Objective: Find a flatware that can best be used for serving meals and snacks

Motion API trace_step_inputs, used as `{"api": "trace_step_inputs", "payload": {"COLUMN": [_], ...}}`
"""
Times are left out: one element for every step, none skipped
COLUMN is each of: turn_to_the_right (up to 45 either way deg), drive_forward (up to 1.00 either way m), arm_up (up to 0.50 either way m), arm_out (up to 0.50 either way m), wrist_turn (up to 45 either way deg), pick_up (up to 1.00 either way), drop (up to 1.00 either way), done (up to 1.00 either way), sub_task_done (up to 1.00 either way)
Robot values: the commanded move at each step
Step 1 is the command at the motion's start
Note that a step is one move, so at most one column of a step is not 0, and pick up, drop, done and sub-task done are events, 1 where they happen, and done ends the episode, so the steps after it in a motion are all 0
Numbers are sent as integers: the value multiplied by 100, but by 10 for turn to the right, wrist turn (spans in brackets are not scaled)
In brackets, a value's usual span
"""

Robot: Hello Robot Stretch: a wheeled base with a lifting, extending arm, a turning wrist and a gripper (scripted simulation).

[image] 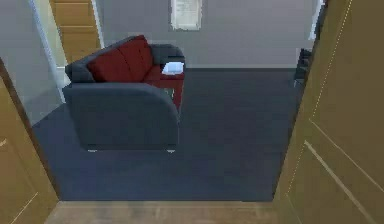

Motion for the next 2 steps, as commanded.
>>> {"api": "trace_step_inputs", "payload": {"turn_to_the_right": [0, 120], "drive_forward": [55, 0], "arm_up": [0, 0], "arm_out": [0, 0], "wrist_turn": [0, 0], "pick_up": [0, 0], "drop": [0, 0], "done": [0, 0], "sub_task_done": [0, 0]}}
